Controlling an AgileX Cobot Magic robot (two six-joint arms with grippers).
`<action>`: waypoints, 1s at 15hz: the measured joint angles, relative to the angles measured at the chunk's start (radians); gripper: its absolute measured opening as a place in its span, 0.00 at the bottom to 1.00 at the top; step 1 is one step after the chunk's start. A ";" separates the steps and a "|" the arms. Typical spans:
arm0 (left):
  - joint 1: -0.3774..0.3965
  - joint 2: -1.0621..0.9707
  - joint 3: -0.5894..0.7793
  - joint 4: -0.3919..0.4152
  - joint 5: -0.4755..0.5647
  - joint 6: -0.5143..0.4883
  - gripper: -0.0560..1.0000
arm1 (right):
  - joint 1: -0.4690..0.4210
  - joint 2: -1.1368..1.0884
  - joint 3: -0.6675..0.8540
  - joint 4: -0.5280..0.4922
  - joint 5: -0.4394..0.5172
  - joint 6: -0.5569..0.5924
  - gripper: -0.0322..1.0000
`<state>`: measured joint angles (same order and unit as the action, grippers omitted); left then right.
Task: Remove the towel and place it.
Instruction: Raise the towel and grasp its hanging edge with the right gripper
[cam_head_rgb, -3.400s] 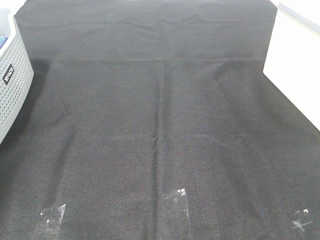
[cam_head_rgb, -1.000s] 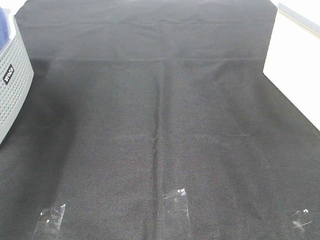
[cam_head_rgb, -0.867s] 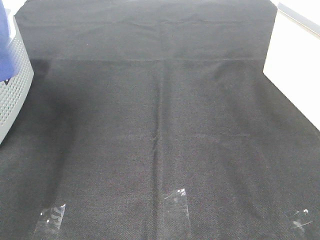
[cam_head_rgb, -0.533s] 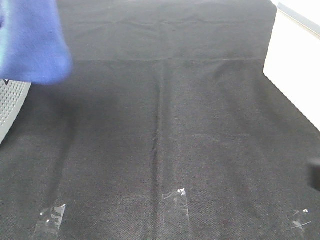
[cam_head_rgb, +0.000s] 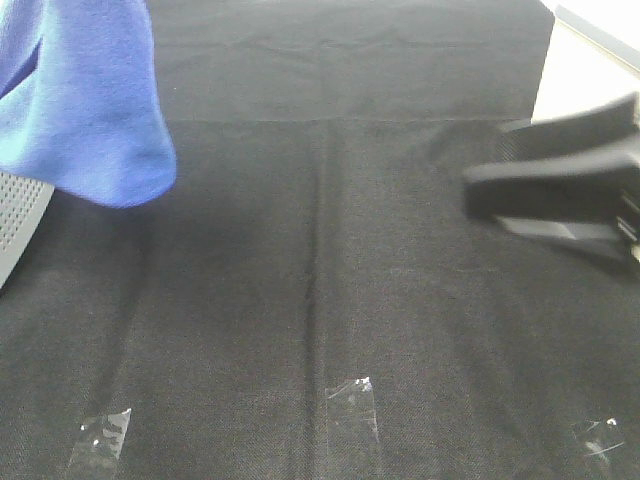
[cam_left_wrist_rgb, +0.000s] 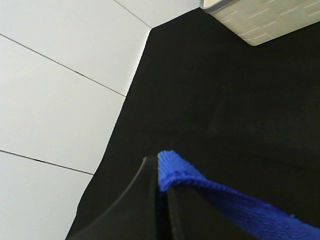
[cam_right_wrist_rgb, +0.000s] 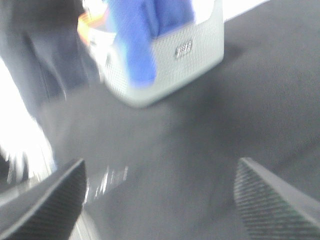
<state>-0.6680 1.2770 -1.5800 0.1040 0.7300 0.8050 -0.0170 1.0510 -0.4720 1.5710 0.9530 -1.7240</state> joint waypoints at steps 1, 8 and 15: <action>0.000 0.000 0.000 -0.007 0.000 -0.001 0.05 | 0.000 0.075 0.000 0.070 0.026 -0.073 0.82; 0.000 0.000 0.000 -0.081 -0.065 -0.002 0.05 | 0.018 0.509 -0.137 0.165 0.248 -0.362 0.83; 0.000 0.009 0.000 -0.092 -0.078 -0.002 0.05 | 0.265 0.657 -0.372 0.166 0.254 -0.353 0.83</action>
<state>-0.6680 1.2860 -1.5800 0.0120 0.6520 0.8030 0.2480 1.7080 -0.8440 1.7370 1.2070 -2.0770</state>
